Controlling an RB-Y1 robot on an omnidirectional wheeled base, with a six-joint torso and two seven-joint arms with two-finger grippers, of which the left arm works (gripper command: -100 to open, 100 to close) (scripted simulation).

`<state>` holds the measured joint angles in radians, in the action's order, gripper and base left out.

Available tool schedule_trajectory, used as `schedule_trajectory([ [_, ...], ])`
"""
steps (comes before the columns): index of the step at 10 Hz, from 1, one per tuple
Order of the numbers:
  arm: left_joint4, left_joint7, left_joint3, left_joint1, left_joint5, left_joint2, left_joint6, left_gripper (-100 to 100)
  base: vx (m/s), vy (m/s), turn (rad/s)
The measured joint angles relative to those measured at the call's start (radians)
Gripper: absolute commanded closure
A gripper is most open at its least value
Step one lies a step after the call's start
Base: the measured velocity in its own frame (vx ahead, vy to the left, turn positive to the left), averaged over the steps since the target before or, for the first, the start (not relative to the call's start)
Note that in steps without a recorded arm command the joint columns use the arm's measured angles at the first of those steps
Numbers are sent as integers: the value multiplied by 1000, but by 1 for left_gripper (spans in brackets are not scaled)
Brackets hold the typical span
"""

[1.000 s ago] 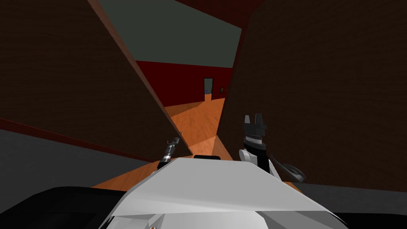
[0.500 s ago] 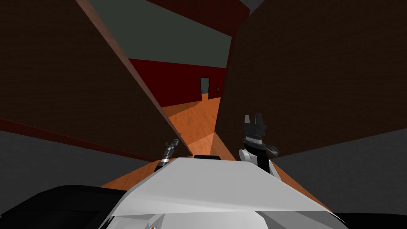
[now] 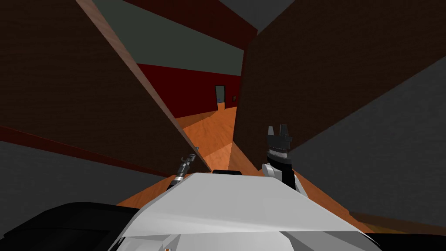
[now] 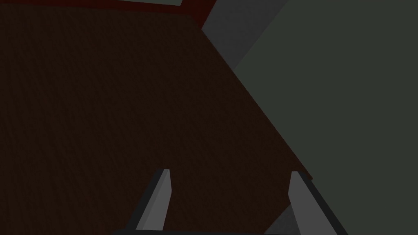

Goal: Pull the door open

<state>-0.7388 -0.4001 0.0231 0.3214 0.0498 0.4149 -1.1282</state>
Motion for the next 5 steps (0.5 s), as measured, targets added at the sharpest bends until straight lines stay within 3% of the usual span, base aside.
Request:
schedule_trajectory([
  [5, 28, -22, -18, 5, -12, 22, -47, 100, -259, 50, -171],
])
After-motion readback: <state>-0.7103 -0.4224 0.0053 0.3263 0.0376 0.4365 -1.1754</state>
